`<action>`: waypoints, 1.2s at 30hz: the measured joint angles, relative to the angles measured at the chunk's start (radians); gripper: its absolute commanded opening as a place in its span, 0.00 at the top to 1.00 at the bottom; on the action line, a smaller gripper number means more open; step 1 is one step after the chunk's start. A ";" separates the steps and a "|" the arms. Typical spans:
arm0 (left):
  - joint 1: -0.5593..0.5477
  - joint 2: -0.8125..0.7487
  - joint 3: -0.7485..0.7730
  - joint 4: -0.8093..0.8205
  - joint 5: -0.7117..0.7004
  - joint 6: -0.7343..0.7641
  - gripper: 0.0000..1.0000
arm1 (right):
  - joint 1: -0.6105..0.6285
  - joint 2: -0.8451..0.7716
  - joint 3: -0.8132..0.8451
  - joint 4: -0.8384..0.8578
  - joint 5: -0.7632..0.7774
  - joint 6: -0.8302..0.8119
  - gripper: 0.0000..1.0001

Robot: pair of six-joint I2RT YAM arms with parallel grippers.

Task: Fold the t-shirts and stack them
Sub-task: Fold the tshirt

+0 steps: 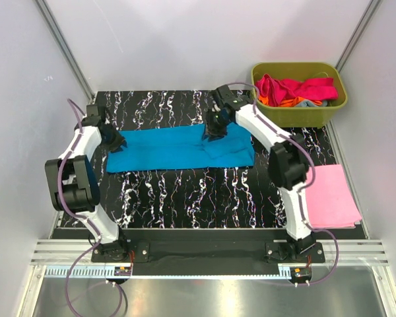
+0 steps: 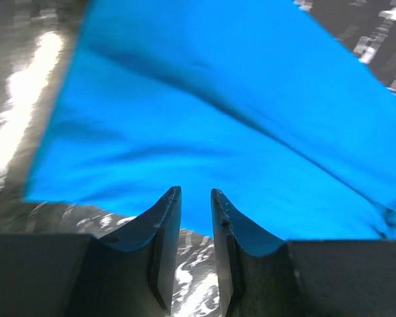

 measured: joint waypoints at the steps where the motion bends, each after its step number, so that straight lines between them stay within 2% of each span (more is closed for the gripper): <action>1: -0.006 0.007 0.000 0.017 0.018 -0.005 0.70 | -0.002 -0.045 -0.052 0.008 0.018 -0.008 0.60; 5: -0.016 0.054 -0.002 0.066 0.062 -0.019 0.70 | -0.045 -0.210 -0.279 0.016 0.068 -0.024 0.59; 11: -0.016 0.124 -0.002 0.087 0.099 -0.033 0.69 | -0.182 -0.255 -0.480 0.028 0.114 -0.047 0.58; 17: -0.078 0.119 -0.008 0.106 0.162 -0.056 0.67 | -0.215 -0.257 -0.513 0.059 0.125 -0.067 0.54; 25: -0.372 0.101 -0.039 0.204 0.309 -0.140 0.67 | -0.238 -0.258 -0.579 0.137 0.116 -0.064 0.60; 27: -0.409 0.100 -0.039 0.215 0.334 -0.153 0.67 | -0.246 -0.258 -0.605 0.156 0.117 -0.060 0.61; 36: -0.343 0.026 -0.040 0.176 0.350 -0.142 0.67 | -0.298 -0.239 -0.651 0.209 0.155 -0.060 0.59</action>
